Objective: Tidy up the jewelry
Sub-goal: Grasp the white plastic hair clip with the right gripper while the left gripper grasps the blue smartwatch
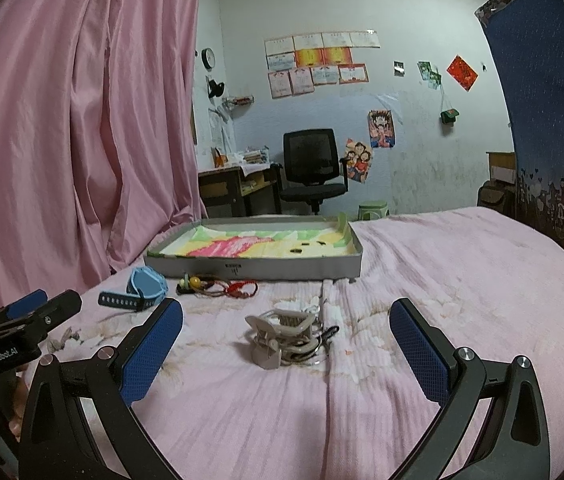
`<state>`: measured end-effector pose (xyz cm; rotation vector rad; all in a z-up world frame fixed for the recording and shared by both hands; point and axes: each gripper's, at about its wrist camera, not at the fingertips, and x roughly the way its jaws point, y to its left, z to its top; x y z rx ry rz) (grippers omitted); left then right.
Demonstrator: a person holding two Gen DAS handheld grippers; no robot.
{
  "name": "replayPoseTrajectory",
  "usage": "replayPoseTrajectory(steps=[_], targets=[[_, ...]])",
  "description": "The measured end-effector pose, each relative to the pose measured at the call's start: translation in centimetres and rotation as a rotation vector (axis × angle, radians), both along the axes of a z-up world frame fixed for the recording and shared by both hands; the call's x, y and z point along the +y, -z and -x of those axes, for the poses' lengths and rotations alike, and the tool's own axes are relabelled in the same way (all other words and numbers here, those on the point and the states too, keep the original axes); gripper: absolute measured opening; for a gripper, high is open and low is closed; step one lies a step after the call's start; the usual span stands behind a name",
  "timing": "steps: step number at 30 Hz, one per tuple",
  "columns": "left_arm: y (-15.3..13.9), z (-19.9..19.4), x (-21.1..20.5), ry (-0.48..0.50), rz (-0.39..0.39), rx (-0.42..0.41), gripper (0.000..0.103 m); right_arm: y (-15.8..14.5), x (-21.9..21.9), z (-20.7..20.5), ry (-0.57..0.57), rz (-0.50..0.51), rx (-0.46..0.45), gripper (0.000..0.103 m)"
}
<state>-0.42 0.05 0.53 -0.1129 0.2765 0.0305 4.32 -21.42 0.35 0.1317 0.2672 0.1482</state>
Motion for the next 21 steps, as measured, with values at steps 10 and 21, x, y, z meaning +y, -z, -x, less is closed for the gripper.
replayPoseTrajectory(steps=[10, 21], targets=[[-1.4, -2.9, 1.0, -0.034, -0.031, 0.025, 0.103, -1.9, -0.5, -2.6, -0.029, 0.028, 0.001, 0.102], [-2.2, -10.6, 1.4, 0.028, -0.060, 0.185, 0.103, -0.3, 1.1, -9.5, -0.120, 0.096, 0.183, 0.102]])
